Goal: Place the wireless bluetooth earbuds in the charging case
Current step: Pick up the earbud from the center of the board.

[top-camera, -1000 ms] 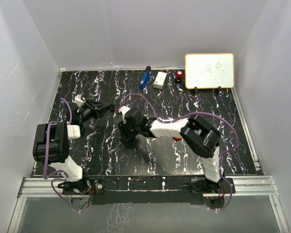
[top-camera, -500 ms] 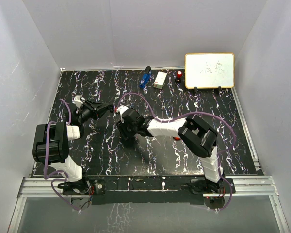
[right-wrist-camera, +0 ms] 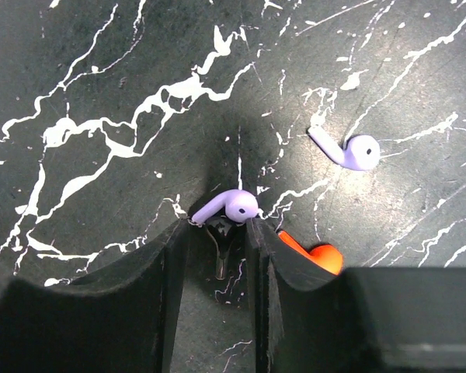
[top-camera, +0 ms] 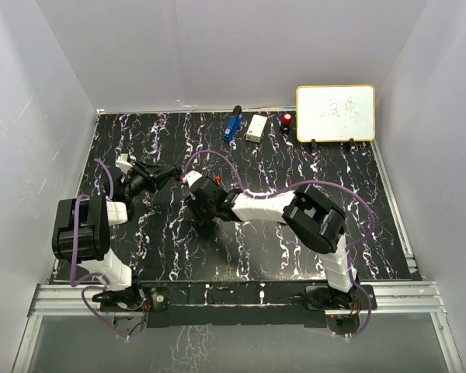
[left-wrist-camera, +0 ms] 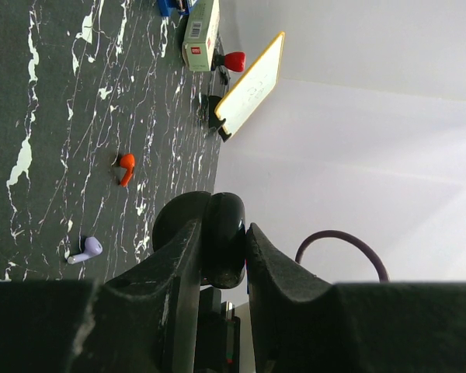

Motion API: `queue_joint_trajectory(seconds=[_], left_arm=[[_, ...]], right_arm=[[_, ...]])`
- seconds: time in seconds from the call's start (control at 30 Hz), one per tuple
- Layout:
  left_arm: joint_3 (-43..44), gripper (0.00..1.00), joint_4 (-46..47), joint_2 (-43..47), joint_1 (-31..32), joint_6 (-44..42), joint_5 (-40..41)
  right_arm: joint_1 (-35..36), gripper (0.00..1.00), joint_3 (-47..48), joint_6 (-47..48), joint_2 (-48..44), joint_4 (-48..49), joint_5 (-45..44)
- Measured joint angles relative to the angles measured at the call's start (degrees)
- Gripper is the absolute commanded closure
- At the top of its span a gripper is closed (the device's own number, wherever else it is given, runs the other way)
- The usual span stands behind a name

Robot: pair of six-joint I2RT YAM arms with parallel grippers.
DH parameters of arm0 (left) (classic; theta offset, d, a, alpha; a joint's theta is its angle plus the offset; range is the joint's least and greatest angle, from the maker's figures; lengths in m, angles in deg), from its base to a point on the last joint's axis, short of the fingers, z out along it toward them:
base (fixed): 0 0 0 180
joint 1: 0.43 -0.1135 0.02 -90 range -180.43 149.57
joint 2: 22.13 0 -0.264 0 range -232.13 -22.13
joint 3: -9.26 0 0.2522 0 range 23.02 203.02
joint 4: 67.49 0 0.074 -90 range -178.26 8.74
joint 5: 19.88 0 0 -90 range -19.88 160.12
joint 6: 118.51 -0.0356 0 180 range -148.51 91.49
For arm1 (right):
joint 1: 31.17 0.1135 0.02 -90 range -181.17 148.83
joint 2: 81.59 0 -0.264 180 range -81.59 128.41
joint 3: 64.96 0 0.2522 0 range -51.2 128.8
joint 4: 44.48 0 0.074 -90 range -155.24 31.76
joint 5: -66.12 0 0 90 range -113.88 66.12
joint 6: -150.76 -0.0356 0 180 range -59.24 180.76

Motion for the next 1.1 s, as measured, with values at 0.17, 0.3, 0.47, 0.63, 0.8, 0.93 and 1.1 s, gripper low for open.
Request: queue_joint_trajectory(seconds=[0.17, 0.3, 0.47, 0.63, 0.8, 0.93, 1.1], left_arm=[[0.0, 1.00, 0.3, 0.0, 0.0, 0.1, -0.1], [0.0, 1.00, 0.3, 0.0, 0.0, 0.1, -0.2], [0.0, 1.00, 0.3, 0.0, 0.0, 0.1, -0.4], [0.0, 1.00, 0.3, 0.0, 0.0, 0.1, -0.4], [0.0, 1.00, 0.3, -0.1, 0.0, 0.1, -0.4], [0.0, 1.00, 0.3, -0.1, 0.0, 0.1, -0.5], [0.0, 1.00, 0.3, -0.1, -0.1, 0.0, -0.7]], right_arm=[[0.0, 0.74, 0.2, 0.4, 0.0, -0.7, -1.2], [0.0, 0.79, 0.3, 0.9, 0.0, -1.1, -1.8], [0.0, 0.80, 0.3, 1.3, 0.0, -1.5, -2.6], [0.1, 0.79, 0.5, 1.4, 0.0, -2.2, -3.5], [0.1, 0.79, 0.6, 1.4, 0.0, -2.3, -3.5], [0.1, 0.88, 1.7, 1.6, 0.5, -3.6, -3.6], [0.1, 0.90, 2.3, 1.6, 0.7, -3.9, -3.7]])
